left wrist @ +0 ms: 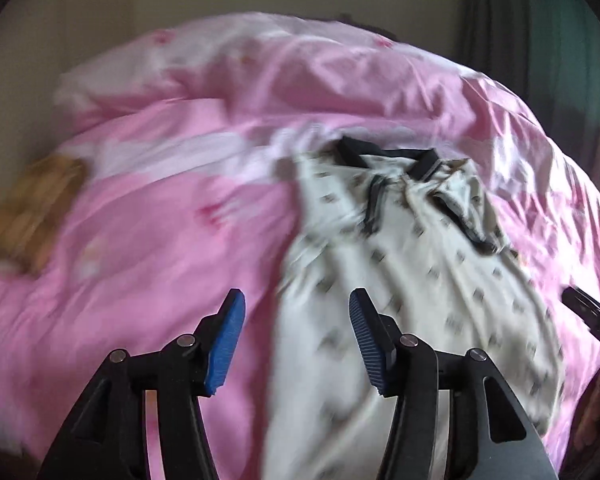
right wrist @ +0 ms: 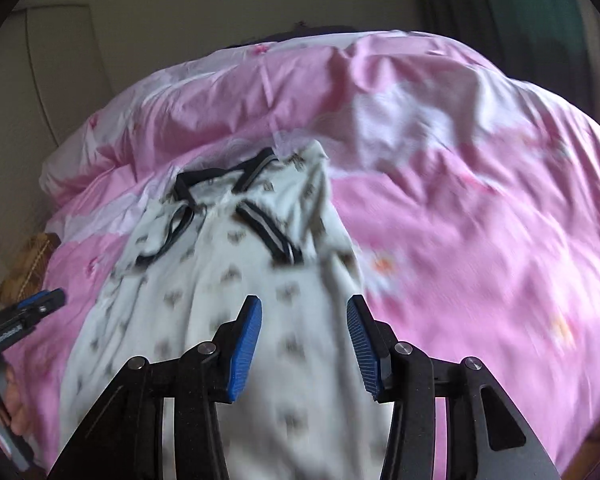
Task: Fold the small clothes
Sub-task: 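Move both tools back to the shirt hem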
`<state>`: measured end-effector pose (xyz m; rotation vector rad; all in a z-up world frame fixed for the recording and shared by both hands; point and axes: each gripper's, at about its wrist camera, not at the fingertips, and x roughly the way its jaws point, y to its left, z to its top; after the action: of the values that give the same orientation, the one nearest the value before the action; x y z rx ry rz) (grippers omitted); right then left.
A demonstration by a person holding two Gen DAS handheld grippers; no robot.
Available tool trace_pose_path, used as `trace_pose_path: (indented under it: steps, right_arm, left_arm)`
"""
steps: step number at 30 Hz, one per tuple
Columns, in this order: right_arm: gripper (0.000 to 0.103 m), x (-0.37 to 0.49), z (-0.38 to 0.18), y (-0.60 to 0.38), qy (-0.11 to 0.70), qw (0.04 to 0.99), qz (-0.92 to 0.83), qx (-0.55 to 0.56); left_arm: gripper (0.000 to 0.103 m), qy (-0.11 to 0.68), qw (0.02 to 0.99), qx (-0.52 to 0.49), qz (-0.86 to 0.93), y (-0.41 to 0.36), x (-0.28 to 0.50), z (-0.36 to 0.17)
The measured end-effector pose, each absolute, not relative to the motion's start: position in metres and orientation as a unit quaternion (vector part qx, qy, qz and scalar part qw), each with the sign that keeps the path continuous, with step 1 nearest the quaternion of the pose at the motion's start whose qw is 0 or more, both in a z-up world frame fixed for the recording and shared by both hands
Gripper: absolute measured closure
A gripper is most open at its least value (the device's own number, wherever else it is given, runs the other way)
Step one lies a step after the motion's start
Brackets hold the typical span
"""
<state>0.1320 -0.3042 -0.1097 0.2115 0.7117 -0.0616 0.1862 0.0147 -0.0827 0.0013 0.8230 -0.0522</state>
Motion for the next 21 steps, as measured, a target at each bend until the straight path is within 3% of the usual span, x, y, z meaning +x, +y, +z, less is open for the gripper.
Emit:
trace_pose_path:
  steps: [7, 21]
  right_arm:
    - [0.05, 0.033, -0.139, -0.304, 0.343, 0.932, -0.066, 0.099]
    - [0.05, 0.017, -0.179, -0.33, 0.381, 0.91, -0.097, 0.13]
  left_arm:
    - [0.047, 0.416, 0.909, 0.017, 0.006, 0.032, 0.087, -0.119]
    - [0.047, 0.449, 0.893, -0.022, 0.012, 0.024, 0.06, -0.172]
